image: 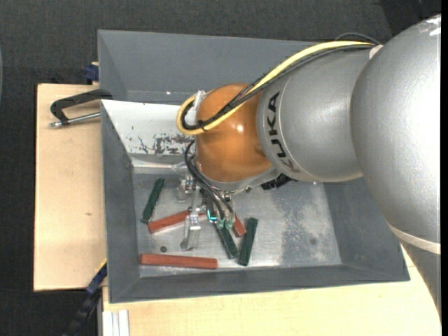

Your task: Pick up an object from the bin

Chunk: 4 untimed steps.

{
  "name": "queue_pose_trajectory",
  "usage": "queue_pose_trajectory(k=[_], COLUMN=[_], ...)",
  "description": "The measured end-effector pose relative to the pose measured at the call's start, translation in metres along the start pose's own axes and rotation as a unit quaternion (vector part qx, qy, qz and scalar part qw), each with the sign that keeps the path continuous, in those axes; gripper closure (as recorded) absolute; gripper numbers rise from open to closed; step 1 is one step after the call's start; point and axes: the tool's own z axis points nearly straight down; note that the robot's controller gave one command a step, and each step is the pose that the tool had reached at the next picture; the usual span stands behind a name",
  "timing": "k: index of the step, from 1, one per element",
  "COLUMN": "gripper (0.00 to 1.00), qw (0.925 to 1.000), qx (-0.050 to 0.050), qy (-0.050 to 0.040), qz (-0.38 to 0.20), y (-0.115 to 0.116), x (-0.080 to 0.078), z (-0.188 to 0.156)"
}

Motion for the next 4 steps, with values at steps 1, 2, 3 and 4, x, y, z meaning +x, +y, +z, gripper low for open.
queue_pose_trajectory(k=[1,2,3,4], gripper=[0.00,1.00,1.00,1.00], qw=[1.0000,0.9997,0.9997,0.9885], qx=[-0.001,-0.001,-0.001,-0.001], qy=[-0.0040,-0.0051,-0.0051,-0.0072], qz=[0.001,-0.023,-0.023,-0.151], y=[-0.001,-0.020,-0.020,-0.028], x=[-0.002,-0.046,-0.046,-0.004], z=[-0.004,0.061,0.061,-0.056])
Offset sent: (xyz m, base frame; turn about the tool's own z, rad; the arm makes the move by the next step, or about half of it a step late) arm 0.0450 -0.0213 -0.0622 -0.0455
